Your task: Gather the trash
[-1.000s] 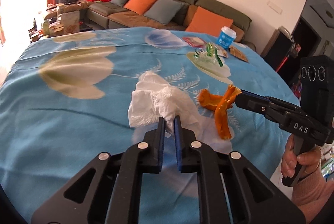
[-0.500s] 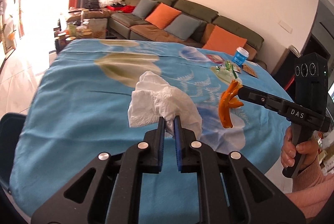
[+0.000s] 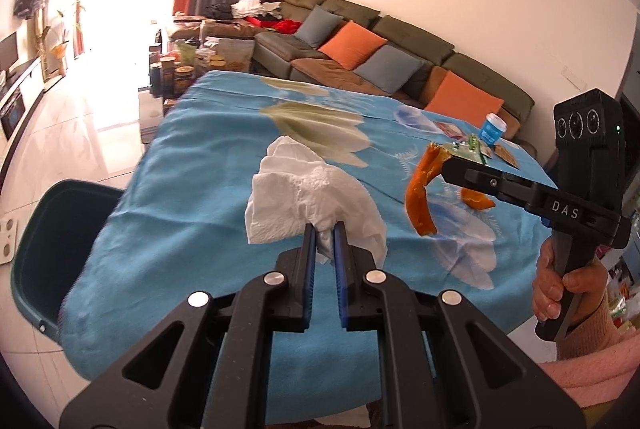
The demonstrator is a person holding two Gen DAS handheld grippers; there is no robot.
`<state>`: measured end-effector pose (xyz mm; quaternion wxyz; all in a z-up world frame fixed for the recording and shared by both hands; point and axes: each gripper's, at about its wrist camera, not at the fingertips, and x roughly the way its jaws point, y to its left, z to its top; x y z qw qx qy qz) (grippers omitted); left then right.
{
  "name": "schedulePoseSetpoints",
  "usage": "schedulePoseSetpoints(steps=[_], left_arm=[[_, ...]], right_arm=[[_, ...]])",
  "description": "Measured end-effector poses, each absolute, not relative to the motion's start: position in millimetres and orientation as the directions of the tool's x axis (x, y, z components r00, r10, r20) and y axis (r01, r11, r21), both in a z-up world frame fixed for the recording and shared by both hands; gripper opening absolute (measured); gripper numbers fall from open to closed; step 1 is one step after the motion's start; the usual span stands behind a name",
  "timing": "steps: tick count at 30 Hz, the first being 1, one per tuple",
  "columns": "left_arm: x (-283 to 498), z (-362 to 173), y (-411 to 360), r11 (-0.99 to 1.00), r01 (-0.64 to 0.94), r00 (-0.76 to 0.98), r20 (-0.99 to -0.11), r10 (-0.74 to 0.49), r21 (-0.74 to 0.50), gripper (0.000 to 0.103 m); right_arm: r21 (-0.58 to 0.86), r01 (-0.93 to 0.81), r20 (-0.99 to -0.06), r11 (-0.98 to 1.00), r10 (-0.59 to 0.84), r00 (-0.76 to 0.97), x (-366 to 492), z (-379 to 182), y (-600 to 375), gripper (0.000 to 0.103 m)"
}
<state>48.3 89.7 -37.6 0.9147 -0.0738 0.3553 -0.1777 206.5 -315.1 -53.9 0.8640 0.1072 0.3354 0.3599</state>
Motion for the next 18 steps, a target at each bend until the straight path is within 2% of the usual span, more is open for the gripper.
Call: schedulePoseSetpoints(steps=[18], left_arm=[[31, -26, 144, 0.955, 0.162, 0.735, -0.615, -0.286, -0.250, 0.010]], right_arm=[[0.438, -0.628, -0.497, 0.643, 0.756, 0.427, 224, -51, -257, 0.008]])
